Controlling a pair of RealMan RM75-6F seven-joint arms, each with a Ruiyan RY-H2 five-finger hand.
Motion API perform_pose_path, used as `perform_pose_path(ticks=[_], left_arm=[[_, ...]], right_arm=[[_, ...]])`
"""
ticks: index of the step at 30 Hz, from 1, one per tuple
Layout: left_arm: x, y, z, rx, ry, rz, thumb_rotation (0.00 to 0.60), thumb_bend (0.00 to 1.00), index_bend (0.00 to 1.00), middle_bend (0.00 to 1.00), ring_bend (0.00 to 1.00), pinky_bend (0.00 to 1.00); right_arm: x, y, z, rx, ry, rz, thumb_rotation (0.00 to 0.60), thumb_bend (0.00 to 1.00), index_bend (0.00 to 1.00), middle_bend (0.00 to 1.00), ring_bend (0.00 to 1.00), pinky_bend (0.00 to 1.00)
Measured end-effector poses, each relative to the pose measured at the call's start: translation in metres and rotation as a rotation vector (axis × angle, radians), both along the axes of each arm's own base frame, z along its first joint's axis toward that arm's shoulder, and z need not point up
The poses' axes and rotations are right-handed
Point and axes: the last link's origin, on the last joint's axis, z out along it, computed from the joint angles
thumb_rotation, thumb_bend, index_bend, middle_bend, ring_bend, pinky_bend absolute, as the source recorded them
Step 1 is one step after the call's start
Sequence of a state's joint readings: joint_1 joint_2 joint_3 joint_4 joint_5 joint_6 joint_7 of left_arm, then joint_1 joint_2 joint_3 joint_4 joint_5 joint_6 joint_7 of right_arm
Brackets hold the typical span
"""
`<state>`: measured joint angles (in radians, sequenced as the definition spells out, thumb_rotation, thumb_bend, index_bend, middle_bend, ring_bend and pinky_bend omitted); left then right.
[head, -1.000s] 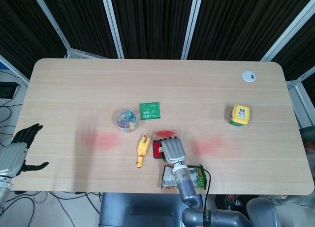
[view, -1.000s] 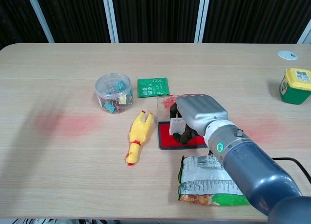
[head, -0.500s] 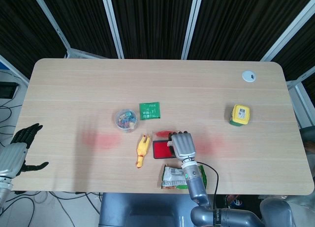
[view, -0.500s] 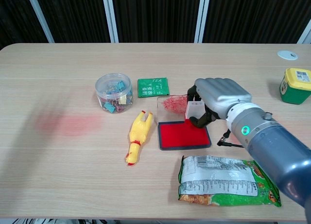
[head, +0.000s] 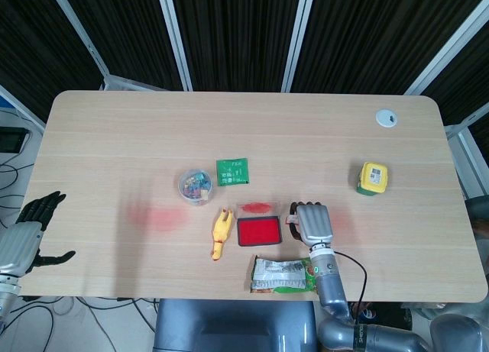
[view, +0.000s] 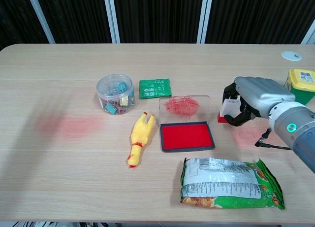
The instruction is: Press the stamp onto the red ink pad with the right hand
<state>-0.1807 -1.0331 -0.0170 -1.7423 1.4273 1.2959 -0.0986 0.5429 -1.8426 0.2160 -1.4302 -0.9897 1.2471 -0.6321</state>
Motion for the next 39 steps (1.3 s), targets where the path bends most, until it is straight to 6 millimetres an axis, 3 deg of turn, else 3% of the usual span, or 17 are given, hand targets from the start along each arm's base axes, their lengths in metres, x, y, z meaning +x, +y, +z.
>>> perform_pose_path(ticks=[22, 39], left_arm=[[-0.001, 0.001, -0.002, 0.003, 0.010, 0.013, 0.600, 0.00, 0.00, 0.00, 0.00, 0.00], [-0.001, 0.001, -0.002, 0.001, 0.012, 0.016, 0.600, 0.00, 0.00, 0.00, 0.00, 0.00]], right_arm=[[-0.031, -0.005, -0.012, -0.001, -0.027, -0.034, 0.600, 0.49, 0.76, 0.56, 0.45, 0.35], [-0.039, -0.007, -0.014, -0.004, -0.020, -0.063, 0.600, 0.46, 0.75, 0.54, 0.42, 0.33]])
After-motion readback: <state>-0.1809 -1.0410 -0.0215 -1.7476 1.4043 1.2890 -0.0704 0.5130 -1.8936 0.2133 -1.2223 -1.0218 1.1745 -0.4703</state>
